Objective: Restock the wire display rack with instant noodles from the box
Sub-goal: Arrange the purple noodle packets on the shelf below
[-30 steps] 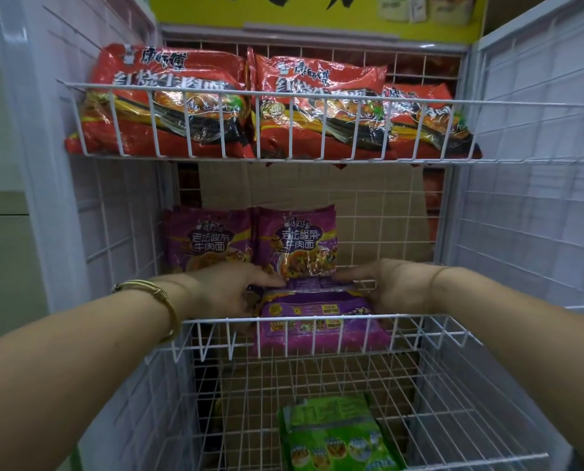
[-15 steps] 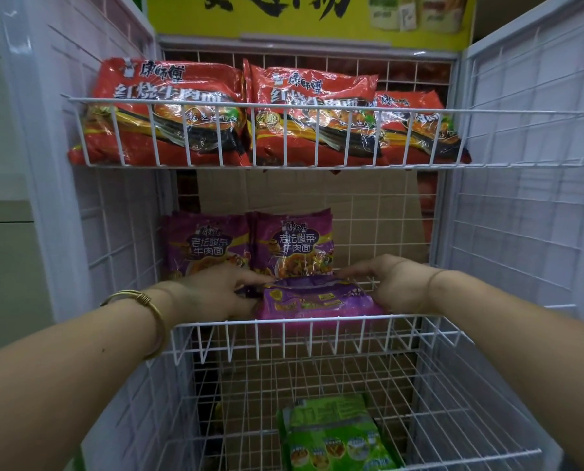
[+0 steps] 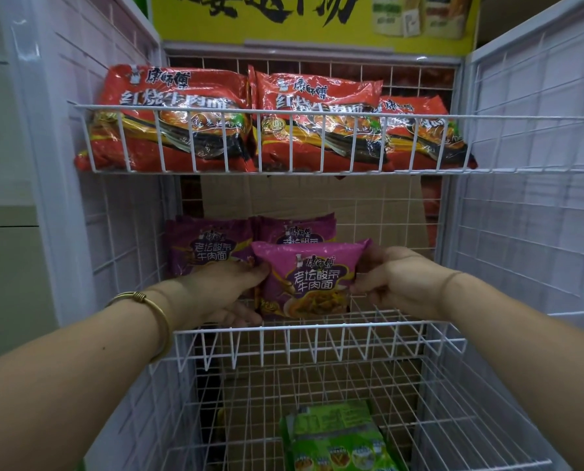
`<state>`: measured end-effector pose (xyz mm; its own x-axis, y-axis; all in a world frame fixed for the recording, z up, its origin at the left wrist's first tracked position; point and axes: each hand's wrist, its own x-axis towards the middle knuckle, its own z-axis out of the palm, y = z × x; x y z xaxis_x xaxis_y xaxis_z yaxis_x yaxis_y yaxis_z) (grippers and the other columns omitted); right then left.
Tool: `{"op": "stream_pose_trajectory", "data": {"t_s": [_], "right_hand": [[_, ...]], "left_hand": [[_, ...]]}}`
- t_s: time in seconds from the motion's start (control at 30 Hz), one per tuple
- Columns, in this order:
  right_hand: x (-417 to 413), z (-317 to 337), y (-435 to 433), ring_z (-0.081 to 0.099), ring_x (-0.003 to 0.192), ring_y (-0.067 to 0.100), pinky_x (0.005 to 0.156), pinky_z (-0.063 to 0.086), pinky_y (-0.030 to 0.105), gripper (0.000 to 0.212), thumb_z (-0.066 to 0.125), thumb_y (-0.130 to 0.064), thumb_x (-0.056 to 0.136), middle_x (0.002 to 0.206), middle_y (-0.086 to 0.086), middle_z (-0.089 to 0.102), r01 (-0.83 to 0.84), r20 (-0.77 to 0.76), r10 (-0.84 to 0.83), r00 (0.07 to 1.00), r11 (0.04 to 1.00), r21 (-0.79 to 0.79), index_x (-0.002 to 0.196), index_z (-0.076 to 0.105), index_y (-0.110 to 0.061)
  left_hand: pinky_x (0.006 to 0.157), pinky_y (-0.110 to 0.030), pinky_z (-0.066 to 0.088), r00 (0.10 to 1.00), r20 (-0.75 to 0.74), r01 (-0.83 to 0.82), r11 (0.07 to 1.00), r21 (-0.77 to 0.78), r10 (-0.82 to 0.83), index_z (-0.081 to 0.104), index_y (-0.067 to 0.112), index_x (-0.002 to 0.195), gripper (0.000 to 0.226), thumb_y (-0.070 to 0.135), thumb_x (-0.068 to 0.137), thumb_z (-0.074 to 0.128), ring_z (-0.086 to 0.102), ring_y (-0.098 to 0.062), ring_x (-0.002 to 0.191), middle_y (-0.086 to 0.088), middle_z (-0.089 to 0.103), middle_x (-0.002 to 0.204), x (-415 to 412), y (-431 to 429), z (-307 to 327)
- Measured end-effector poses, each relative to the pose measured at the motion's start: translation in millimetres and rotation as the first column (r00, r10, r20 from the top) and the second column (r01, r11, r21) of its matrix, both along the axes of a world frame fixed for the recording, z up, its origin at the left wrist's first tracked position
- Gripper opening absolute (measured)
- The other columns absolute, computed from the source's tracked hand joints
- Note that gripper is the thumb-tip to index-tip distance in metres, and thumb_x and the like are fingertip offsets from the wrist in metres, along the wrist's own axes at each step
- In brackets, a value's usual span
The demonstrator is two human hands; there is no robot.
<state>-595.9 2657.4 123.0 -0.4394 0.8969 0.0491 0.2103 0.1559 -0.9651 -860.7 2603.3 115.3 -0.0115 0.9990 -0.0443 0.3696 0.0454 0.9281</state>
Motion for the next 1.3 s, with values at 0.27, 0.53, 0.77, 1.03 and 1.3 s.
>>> {"op": "stream_pose_trajectory", "data": {"t_s": [0.27, 0.53, 0.77, 1.03, 1.3], "right_hand": [[-15, 1, 2, 0.068, 0.079, 0.008, 0.059, 0.048, 0.016, 0.045, 0.08, -0.017, 0.082, 0.104, 0.0, 0.076, 0.126, 0.162, -0.148, 0.976, 0.983, 0.136, 0.124, 0.063, -0.017], [-24, 0, 12, 0.069, 0.084, 0.012, 0.059, 0.046, 0.019, 0.027, 0.075, -0.031, 0.086, 0.097, -0.002, 0.074, 0.188, 0.226, -0.239, 0.944, 0.956, 0.225, 0.109, 0.066, -0.022], [-24, -8, 21, 0.065, 0.106, 0.011, 0.091, 0.048, 0.03, 0.016, 0.075, -0.032, 0.087, 0.11, -0.009, 0.073, 0.103, 0.282, -0.157, 0.946, 0.975, 0.197, 0.097, 0.065, -0.038], [-28, -11, 25, 0.071, 0.099, 0.022, 0.096, 0.055, 0.044, 0.012, 0.07, -0.017, 0.092, 0.101, 0.002, 0.076, 0.167, 0.248, -0.217, 0.944, 0.964, 0.208, 0.098, 0.067, -0.026], [-35, -15, 33, 0.072, 0.096, 0.028, 0.09, 0.058, 0.045, 0.019, 0.067, -0.016, 0.094, 0.103, 0.008, 0.075, 0.224, 0.253, -0.263, 0.931, 0.959, 0.171, 0.113, 0.067, -0.016]], "left_hand": [[0.068, -0.033, 0.053, 0.997, 0.009, -0.072, 0.987, 0.143, 0.071, 0.063, 0.011, 0.115, 0.025, 0.026, 0.095, 0.062, 0.063, -0.02, 0.079, -0.01, 0.068, 0.104, -1, 8, -2], [0.068, -0.03, 0.057, 0.982, -0.181, -0.004, 0.963, 0.269, 0.055, 0.063, 0.023, 0.093, 0.023, 0.028, 0.079, 0.08, 0.068, -0.013, 0.087, 0.002, 0.071, 0.095, 0, 16, 4], [0.065, -0.032, 0.058, 0.97, -0.174, -0.116, 0.95, 0.289, 0.171, 0.056, 0.019, 0.08, 0.018, 0.023, 0.089, 0.071, 0.066, -0.021, 0.078, -0.005, 0.066, 0.084, 0, 34, -4], [0.079, -0.046, 0.06, 0.963, -0.171, -0.152, 0.943, 0.296, 0.208, 0.056, 0.017, 0.082, 0.016, 0.022, 0.094, 0.065, 0.068, -0.031, 0.081, -0.011, 0.068, 0.086, -2, 39, -8], [0.072, -0.043, 0.062, 0.96, -0.146, -0.195, 0.943, 0.268, 0.24, 0.06, 0.009, 0.087, 0.027, 0.029, 0.082, 0.078, 0.073, -0.029, 0.078, -0.013, 0.072, 0.082, -6, 32, -7]]}}
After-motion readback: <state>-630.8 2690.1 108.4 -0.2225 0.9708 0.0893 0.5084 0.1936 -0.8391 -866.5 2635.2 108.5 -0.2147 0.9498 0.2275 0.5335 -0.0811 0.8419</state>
